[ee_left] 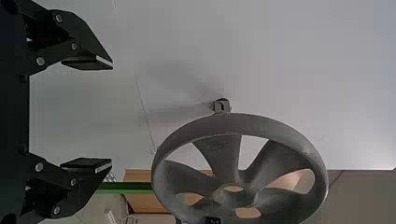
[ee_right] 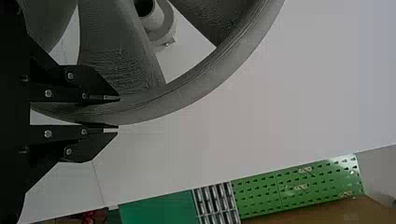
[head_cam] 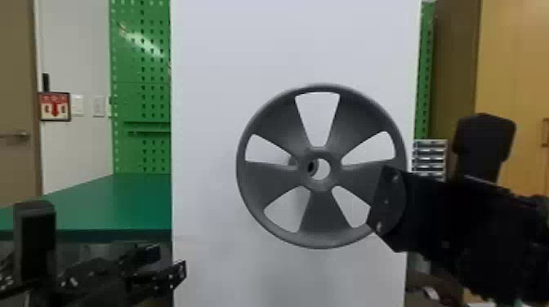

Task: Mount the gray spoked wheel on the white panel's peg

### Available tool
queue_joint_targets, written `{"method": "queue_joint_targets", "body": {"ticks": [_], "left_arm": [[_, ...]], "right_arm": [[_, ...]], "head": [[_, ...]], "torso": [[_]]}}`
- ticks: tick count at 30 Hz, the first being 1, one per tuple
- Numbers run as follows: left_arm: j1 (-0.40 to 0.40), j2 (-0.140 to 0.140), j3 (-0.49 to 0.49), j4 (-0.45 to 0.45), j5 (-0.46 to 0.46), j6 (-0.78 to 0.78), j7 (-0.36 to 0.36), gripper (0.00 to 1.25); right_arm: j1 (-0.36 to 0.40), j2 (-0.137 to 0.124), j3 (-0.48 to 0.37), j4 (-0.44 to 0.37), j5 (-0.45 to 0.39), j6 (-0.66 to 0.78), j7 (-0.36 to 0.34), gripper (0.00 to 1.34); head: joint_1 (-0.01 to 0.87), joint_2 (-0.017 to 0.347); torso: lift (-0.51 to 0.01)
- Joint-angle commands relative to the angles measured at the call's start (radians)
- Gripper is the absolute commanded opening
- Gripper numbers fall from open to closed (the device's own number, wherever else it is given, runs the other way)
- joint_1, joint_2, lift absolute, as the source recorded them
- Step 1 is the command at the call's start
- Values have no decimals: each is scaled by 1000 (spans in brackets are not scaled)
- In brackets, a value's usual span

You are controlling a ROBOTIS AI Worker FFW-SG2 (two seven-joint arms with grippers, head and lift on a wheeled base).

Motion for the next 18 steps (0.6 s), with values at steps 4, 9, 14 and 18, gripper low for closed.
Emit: {"method": "queue_joint_targets", "body": {"ticks": [4, 9, 14, 18], "left_arm": [[1, 0, -1, 0, -4, 0, 0, 744], [2, 0, -1, 0, -4, 0, 0, 744], [4, 0, -2, 0, -4, 0, 0, 744], [4, 0, -1, 0, -4, 0, 0, 744]], "right_arm": [[-7, 5, 2, 16, 11, -10, 4, 12], [-8, 4, -1, 25, 14, -10, 7, 12], [-8, 4, -7, 45, 8, -10, 27, 12], [-10, 2, -10, 58, 7, -7, 46, 12]], "head": [[84, -8], [84, -8], [84, -8], [84, -8]], "torso": [[-485], [-485], [-485], [-485]]}}
